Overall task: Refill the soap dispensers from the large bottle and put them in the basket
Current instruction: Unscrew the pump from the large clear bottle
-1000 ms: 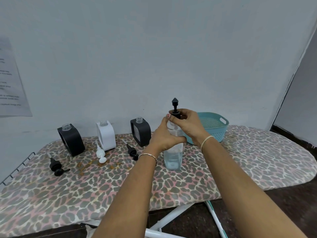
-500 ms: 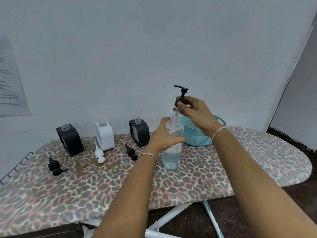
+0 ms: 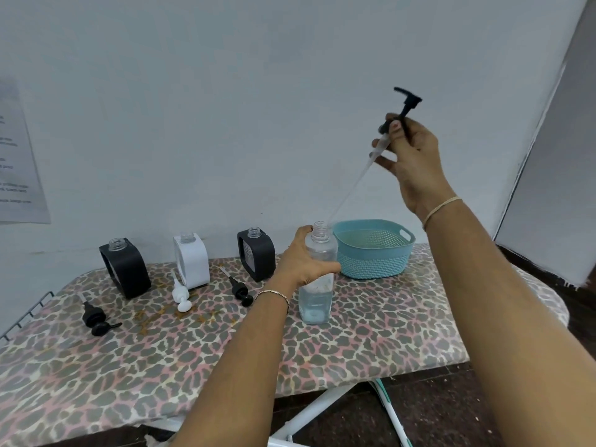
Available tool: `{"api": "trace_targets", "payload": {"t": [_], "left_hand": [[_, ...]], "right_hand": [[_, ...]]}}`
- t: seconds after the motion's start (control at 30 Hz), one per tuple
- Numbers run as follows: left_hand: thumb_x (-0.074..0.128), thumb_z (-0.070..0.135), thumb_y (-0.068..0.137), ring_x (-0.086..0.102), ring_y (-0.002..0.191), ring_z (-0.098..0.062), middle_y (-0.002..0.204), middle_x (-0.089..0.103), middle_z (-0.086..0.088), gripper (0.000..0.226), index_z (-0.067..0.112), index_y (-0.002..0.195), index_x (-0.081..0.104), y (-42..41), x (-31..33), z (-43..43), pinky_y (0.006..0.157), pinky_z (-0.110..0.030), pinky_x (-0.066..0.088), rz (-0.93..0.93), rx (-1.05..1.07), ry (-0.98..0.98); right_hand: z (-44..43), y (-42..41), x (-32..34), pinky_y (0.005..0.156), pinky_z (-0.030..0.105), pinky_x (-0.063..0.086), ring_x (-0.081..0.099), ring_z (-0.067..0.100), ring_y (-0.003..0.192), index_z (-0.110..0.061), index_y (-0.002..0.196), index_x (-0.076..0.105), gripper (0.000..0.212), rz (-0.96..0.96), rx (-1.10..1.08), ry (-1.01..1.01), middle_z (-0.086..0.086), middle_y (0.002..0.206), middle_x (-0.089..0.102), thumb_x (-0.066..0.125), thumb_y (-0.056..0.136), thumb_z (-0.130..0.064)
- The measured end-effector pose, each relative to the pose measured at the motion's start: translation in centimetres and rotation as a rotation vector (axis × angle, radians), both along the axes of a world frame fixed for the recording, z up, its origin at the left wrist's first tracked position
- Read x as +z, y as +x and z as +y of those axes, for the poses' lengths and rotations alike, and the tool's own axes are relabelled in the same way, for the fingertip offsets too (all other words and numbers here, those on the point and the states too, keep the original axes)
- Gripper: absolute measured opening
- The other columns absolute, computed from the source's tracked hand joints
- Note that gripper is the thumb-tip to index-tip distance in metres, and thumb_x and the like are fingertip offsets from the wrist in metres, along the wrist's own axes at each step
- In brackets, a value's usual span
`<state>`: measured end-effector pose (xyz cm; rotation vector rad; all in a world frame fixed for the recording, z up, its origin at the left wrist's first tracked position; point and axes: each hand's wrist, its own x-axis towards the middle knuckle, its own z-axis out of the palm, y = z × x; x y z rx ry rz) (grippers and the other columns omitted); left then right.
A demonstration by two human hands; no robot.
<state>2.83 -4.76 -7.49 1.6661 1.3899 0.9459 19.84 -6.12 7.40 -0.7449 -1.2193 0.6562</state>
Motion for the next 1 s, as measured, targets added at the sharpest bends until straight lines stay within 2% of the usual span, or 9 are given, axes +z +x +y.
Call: {"api": "trace_targets", "payload": {"t": [0.27,0.37,0.47,0.57,0.7,0.8,0.87,1.0], "left_hand": [[0.08,0.039,0.043,0.062,0.103,-0.017,0.114,0.062,0.004,0.105,0.035,0.136,0.03,0.0,-0.1,0.1,0.098,-0.039,0.05,-0.013,-0.002,0.006],[0.082,0.035,0.047,0.062,0.103,-0.017,0.114,0.062,0.005,0.103,0.034,0.136,0.031,0.0,-0.1,0.3,0.098,-0.039,0.05,-0.015,-0.003,0.012],[0.085,0.028,0.056,0.061,0.105,-0.017,0.115,0.061,0.004,0.097,0.032,0.137,0.032,-0.1,-0.2,0.2,0.099,-0.037,0.049,-0.026,-0.006,0.026],[0.086,0.026,0.058,0.061,0.104,-0.017,0.114,0.061,0.004,0.095,0.031,0.136,0.033,-0.2,-0.4,0.2,0.099,-0.037,0.049,-0.037,-0.01,0.04],[0.084,0.026,0.057,0.062,0.103,-0.016,0.114,0.061,0.004,0.094,0.031,0.136,0.033,-0.2,-0.4,0.4,0.099,-0.037,0.049,-0.033,-0.001,0.04],[0.084,0.027,0.057,0.061,0.103,-0.016,0.114,0.061,0.005,0.096,0.031,0.137,0.031,-0.1,-0.5,0.5,0.1,-0.035,0.048,-0.022,0.007,0.04],[0.084,0.031,0.053,0.061,0.103,-0.016,0.115,0.061,0.004,0.099,0.032,0.137,0.031,-0.1,-0.5,0.5,0.1,-0.035,0.048,-0.02,0.006,0.039],[0.081,0.045,0.039,0.062,0.103,-0.015,0.114,0.062,0.005,0.109,0.033,0.135,0.031,-0.1,-0.6,0.5,0.1,-0.035,0.048,-0.034,0.013,0.031]], "right_hand": [[-0.1,4.0,-0.1,0.078,0.03,0.057,0.062,0.012,0.083,-0.011,0.102,0.054,0.014,0.267,-0.172,0.026,0.001,0.092,0.057,0.044,0.102,-0.021],[0.3,5.0,-2.0,0.08,0.029,0.057,0.061,0.013,0.087,-0.004,0.11,0.054,0.019,0.341,-0.273,-0.019,0.002,0.091,0.059,0.048,0.1,-0.02],[0.7,5.0,-4.7,0.077,0.021,0.055,0.06,0.009,0.091,-0.003,0.121,0.054,0.031,0.361,-0.37,-0.097,-0.004,0.095,0.062,0.057,0.096,-0.022],[1.0,4.9,-7.7,0.069,0.016,0.051,0.06,0.006,0.084,-0.006,0.115,0.059,0.03,0.391,-0.388,-0.153,-0.007,0.091,0.063,0.065,0.091,-0.023],[1.3,4.5,-11.4,0.071,0.015,0.052,0.059,0.003,0.072,-0.003,0.109,0.065,0.03,0.449,-0.381,-0.247,-0.004,0.087,0.066,0.073,0.085,-0.019],[1.4,4.4,-14.0,0.064,0.013,0.05,0.062,0.005,0.072,-0.001,0.107,0.067,0.033,0.476,-0.352,-0.334,0.001,0.088,0.069,0.078,0.079,-0.015],[1.5,4.4,-15.7,0.064,0.014,0.051,0.065,0.009,0.074,-0.001,0.103,0.067,0.03,0.482,-0.359,-0.388,0.004,0.088,0.069,0.079,0.076,-0.009],[1.6,4.2,-18.6,0.078,0.026,0.056,0.066,0.02,0.081,0.001,0.099,0.065,0.034,0.43,-0.417,-0.481,0.012,0.089,0.069,0.081,0.069,-0.003]]}}
